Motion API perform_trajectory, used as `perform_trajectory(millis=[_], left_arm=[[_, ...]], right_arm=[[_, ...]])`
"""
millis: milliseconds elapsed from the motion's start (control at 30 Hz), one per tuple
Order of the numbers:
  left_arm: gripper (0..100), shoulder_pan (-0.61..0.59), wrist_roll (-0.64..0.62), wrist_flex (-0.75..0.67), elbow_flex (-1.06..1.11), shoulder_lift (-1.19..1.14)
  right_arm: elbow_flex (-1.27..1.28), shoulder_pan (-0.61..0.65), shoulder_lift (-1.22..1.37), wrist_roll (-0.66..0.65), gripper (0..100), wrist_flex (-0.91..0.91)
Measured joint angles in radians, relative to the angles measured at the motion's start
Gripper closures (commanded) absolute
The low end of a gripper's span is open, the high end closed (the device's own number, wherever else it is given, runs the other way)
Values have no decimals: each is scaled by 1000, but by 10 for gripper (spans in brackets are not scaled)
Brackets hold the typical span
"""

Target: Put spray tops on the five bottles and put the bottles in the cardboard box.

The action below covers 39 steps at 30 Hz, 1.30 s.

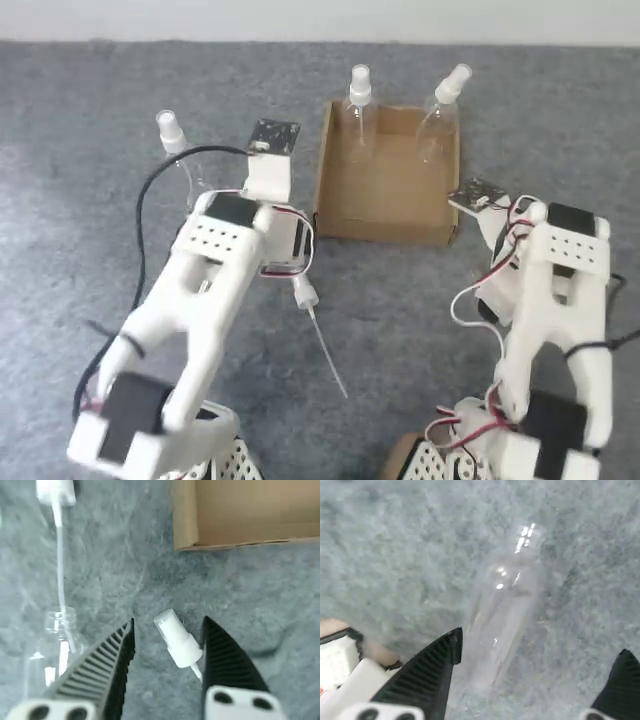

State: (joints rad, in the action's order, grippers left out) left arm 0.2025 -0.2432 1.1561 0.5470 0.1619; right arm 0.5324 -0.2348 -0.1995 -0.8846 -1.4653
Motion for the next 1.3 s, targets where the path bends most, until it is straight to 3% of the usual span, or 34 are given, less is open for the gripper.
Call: perform_trajectory(millis=[200,467,733,1000,1300], left_arm=[[786,21,-68,-52,-6,-84],[789,25,-72,-118,29,-227],[869,34,-71,-124,15,-313],[900,80,-11,-121,11,-313],[951,84,190,-109,-14,-315]], right_arm=[[0,-6,147,0,689,83],[0,-12,209,0,723,110],[0,-9,265,0,830,114],[0,-18,265,0,913,120],[0,-109,265,0,919,195]])
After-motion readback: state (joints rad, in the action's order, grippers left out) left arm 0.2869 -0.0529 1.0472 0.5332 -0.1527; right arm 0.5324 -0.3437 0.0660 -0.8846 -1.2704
